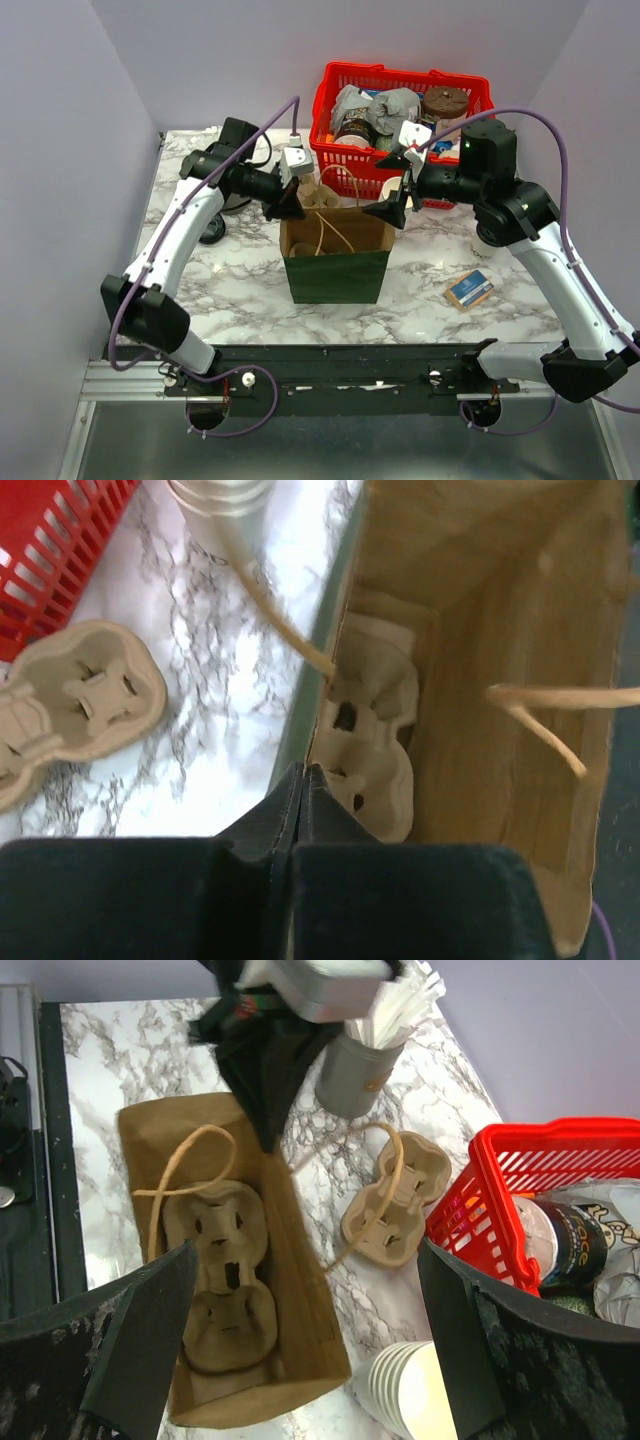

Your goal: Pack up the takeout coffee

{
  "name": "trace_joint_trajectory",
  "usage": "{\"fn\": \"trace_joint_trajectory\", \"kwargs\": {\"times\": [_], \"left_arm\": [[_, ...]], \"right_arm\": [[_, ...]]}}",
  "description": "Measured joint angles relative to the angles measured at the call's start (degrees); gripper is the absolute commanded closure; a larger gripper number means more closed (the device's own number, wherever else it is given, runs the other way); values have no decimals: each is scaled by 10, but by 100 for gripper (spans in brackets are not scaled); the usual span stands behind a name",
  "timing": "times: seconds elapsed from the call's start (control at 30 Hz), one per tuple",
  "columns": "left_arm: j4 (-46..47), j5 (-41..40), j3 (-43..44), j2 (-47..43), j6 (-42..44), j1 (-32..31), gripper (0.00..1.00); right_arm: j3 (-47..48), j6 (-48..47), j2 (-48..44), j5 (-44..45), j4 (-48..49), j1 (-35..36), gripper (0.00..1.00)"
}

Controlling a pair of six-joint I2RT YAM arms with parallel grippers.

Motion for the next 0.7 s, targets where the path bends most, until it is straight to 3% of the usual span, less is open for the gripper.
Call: {"fn": "trace_joint_trajectory", "kwargs": {"times": [0.3, 0.5, 0.7], "left_arm": [[34, -83, -119, -191, 0, -5, 100], [111, -172, -254, -365, 21, -30, 100], [156, -233, -362, -478, 55, -57, 100]], "right_arm": [[-34, 6, -1, 38, 26, -9, 0], [-78, 10, -13, 64, 43, -15, 0], [-103, 10, -14, 63, 47, -15, 0]]}}
